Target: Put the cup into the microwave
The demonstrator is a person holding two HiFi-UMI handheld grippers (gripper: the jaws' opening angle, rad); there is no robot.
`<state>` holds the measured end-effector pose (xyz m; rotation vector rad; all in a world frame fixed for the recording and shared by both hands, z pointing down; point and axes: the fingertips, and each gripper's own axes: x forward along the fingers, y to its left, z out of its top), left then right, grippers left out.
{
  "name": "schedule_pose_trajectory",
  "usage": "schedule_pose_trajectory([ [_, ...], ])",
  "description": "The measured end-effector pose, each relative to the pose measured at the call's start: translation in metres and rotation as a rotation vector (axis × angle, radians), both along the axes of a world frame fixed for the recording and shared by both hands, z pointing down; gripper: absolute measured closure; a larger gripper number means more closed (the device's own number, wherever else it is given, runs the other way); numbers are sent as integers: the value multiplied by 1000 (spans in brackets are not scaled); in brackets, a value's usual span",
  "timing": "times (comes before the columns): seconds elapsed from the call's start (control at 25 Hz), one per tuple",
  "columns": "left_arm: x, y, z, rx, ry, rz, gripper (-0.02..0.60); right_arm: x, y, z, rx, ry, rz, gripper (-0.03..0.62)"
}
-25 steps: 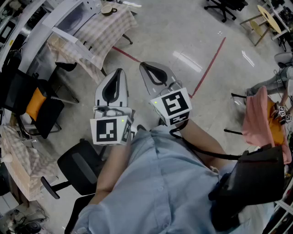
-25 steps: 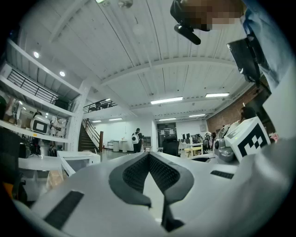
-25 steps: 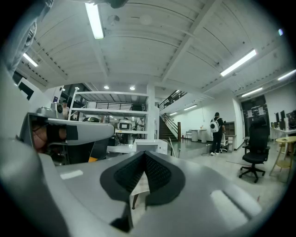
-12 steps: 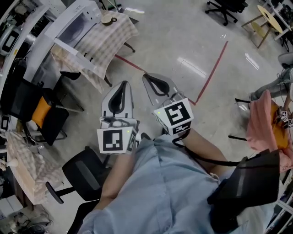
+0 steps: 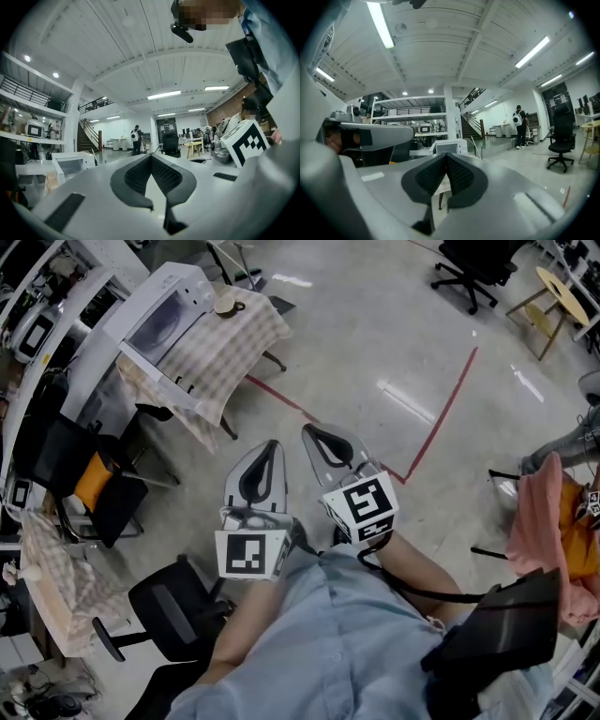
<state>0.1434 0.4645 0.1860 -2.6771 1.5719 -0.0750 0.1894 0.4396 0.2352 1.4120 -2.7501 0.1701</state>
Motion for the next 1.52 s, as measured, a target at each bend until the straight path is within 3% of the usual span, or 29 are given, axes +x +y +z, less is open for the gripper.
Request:
schedule_pose_trajectory([
  [0.36,-7,-26,16,-37,-31,-18,577,0,-27,12,-26,-16,-15,592],
  [0.64,-33,-83,26,-43,15,-50,577,-13,-84,21,-23,18,-13,592],
  [1.08,-98,-212,33,-62,47,-69,577,-84,-208,30,-50,40,-47,592],
  [1.52,-145,-299,17,1,115,-41,577,-132,-294,11,-29,78,-38,592],
])
